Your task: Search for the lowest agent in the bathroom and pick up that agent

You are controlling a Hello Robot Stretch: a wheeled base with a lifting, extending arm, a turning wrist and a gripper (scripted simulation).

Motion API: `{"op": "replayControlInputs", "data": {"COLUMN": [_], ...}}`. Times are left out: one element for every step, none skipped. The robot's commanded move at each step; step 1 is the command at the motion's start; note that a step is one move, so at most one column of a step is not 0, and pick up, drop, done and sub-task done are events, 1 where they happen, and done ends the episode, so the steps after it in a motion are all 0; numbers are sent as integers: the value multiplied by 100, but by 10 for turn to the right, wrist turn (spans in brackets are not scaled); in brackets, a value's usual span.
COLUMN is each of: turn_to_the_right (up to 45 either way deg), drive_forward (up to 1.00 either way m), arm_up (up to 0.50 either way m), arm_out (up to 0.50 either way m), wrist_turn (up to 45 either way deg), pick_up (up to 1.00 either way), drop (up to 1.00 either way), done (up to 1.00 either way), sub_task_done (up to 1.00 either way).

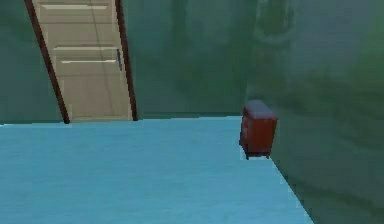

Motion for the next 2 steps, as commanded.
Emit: {"op": "replayControlInputs", "data": {"turn_to_the_right": [0, 0], "drive_forward": [0, 0], "arm_up": [10, 0], "arm_out": [0, 0], "wrist_turn": [0, 0], "pick_up": [0, 0], "drop": [0, 0], "done": [0, 100], "sub_task_done": [0, 0]}}
